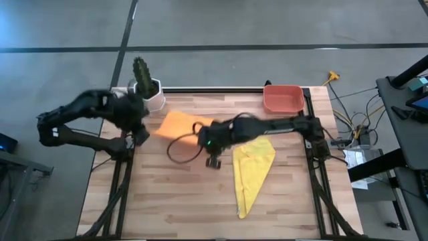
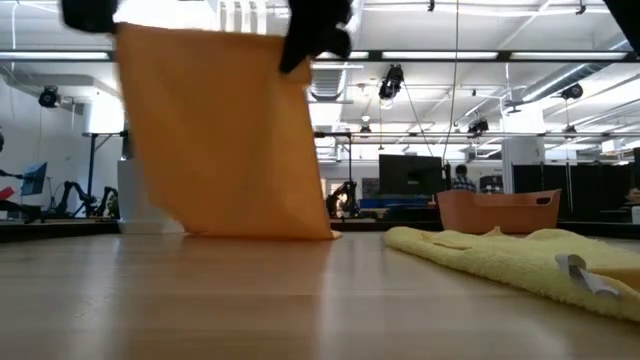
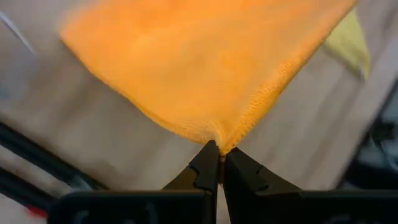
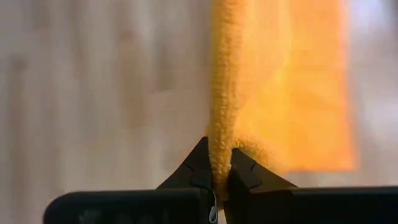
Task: Roll microfiber towels into tight, uniform cylinder then place into a basket
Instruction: Fold the orange towel
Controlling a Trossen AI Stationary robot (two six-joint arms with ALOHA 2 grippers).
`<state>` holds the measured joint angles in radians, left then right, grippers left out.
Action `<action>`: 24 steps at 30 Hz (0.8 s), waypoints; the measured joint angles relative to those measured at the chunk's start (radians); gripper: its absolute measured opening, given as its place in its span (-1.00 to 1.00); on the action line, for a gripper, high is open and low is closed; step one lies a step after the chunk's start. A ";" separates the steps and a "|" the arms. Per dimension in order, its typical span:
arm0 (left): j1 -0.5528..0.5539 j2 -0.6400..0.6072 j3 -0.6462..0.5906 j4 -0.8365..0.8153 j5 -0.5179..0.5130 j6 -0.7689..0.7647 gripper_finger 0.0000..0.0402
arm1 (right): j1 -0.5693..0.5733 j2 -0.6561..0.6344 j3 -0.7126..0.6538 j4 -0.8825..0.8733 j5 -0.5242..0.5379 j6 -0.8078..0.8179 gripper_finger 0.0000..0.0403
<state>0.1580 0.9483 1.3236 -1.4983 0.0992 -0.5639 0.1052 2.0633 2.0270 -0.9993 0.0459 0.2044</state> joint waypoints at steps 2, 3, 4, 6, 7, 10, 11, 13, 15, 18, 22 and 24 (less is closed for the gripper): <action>-0.066 -0.043 -0.119 0.036 0.044 -0.079 -1.00 | 0.023 0.029 -0.042 0.092 -0.105 0.022 -0.96; -0.102 -0.063 -0.178 0.055 0.059 -0.115 -1.00 | 0.033 0.042 -0.058 0.131 -0.153 0.038 -0.96; -0.135 -0.082 -0.231 0.081 0.075 -0.152 -1.00 | 0.042 0.053 -0.068 0.162 -0.191 0.060 -0.96; -0.195 -0.124 -0.328 0.136 0.102 -0.230 -1.00 | 0.056 0.065 -0.081 0.193 -0.219 0.116 -0.96; -0.222 -0.141 -0.372 0.170 0.117 -0.269 -1.00 | 0.060 0.065 -0.087 0.196 -0.226 0.136 -0.96; -0.289 -0.188 -0.482 0.288 0.144 -0.366 -1.00 | 0.060 0.063 -0.112 0.222 -0.230 0.155 -0.96; -0.305 -0.200 -0.508 0.324 0.146 -0.392 -1.00 | 0.060 0.063 -0.118 0.230 -0.229 0.150 -0.96; -0.323 -0.218 -0.550 0.388 0.145 -0.422 -1.00 | 0.059 0.062 -0.120 0.233 -0.229 0.127 -0.96; -0.323 -0.224 -0.575 0.415 0.125 -0.425 -1.00 | 0.056 0.058 -0.120 0.233 -0.228 0.103 -0.96; -0.323 -0.224 -0.597 0.441 0.054 -0.422 -1.00 | 0.046 0.056 -0.123 0.215 -0.183 0.084 -0.96; -0.323 -0.213 -0.610 0.455 -0.019 -0.358 -1.00 | 0.022 0.056 -0.132 0.187 -0.106 0.081 -0.96; -0.323 -0.198 -0.615 0.450 -0.063 -0.321 -1.00 | 0.009 0.056 -0.145 0.187 -0.095 0.067 -0.96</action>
<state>-0.1654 0.7507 0.7081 -1.0480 0.0362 -0.8850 0.1141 2.1197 1.8821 -0.8120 -0.0494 0.2718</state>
